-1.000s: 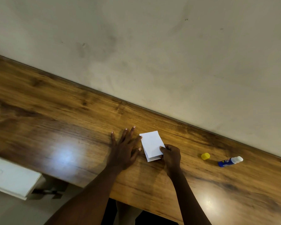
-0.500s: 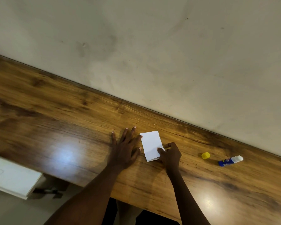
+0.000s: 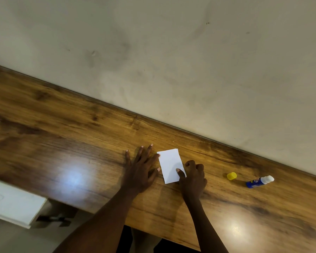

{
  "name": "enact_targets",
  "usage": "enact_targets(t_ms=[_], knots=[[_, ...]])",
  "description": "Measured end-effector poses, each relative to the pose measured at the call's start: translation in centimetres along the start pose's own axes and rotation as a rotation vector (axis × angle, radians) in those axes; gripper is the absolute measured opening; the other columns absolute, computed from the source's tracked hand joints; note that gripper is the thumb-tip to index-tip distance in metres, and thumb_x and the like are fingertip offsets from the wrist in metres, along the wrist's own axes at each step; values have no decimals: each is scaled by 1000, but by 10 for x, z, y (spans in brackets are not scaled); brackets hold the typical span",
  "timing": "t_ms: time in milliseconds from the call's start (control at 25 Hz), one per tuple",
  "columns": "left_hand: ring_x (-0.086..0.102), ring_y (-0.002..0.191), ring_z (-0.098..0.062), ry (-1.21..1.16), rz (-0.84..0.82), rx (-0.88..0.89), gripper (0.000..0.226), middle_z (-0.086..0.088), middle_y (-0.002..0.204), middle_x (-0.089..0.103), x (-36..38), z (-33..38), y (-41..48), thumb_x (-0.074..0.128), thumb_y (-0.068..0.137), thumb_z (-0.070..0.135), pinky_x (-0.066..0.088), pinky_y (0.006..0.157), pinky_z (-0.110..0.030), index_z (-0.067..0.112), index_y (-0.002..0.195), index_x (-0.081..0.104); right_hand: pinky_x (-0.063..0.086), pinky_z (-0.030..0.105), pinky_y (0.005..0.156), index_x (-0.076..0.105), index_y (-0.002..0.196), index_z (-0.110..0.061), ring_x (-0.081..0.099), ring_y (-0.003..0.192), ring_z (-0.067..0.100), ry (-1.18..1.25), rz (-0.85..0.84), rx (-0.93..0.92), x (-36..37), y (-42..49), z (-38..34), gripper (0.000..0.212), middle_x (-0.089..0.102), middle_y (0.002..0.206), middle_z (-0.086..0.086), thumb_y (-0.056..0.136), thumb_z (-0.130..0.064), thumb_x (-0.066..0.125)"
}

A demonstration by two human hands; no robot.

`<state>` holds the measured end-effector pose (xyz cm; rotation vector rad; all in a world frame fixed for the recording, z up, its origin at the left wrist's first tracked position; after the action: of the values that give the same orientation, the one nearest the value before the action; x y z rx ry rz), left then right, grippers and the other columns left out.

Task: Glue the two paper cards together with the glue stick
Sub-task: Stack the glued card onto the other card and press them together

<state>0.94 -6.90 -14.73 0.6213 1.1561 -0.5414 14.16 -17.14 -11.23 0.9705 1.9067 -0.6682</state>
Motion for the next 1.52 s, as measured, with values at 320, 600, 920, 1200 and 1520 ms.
enact_targets(t_ms=[320, 600, 920, 1200, 1520], knots=[[34, 134, -31, 44, 1, 1, 51, -3, 147, 35, 0, 0, -1, 33, 83, 47, 12, 99, -65, 30, 131, 38, 26, 50, 100, 36, 129, -47, 23, 126, 27, -156, -296, -321, 27, -1, -39, 41, 14, 148, 5, 91, -29, 37], [30, 135, -32, 22, 10, 2, 48, -4, 148, 34, 0, 0, 0, 34, 84, 48, 6, 99, -64, 32, 129, 40, 22, 48, 100, 36, 129, -45, 23, 124, 27, -192, -183, -152, 6, 27, -10, 39, 19, 143, 5, 92, -37, 35], [25, 136, -30, 17, 17, 5, 49, -4, 148, 34, 0, 0, 0, 33, 84, 49, 5, 100, -64, 31, 129, 42, 25, 45, 98, 34, 132, -42, 24, 124, 27, -270, -147, -204, 1, 16, -4, 41, 18, 143, 5, 91, -36, 36], [28, 134, -31, 26, 24, 13, 55, -7, 146, 37, -1, 1, 2, 33, 81, 56, 7, 100, -64, 30, 128, 43, 26, 46, 98, 32, 134, -36, 23, 126, 29, -301, -181, -289, -2, -4, 9, 48, 15, 147, 9, 87, -47, 32], [34, 132, -33, 39, 16, 3, 55, -8, 144, 40, -2, 2, 1, 34, 78, 58, 9, 100, -64, 30, 124, 46, 51, 48, 66, 64, 96, -31, 35, 103, 23, -463, 60, -448, -5, -22, 4, 35, 37, 123, 5, 62, -40, 60]])
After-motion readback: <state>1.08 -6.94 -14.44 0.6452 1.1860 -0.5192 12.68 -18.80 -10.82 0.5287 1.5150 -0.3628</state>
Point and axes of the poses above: each hand's wrist, its own y-axis towards the middle knuckle, its own x-axis out of the palm, z = x × y, the point moved 4 cm from there along y, towards the middle knuckle
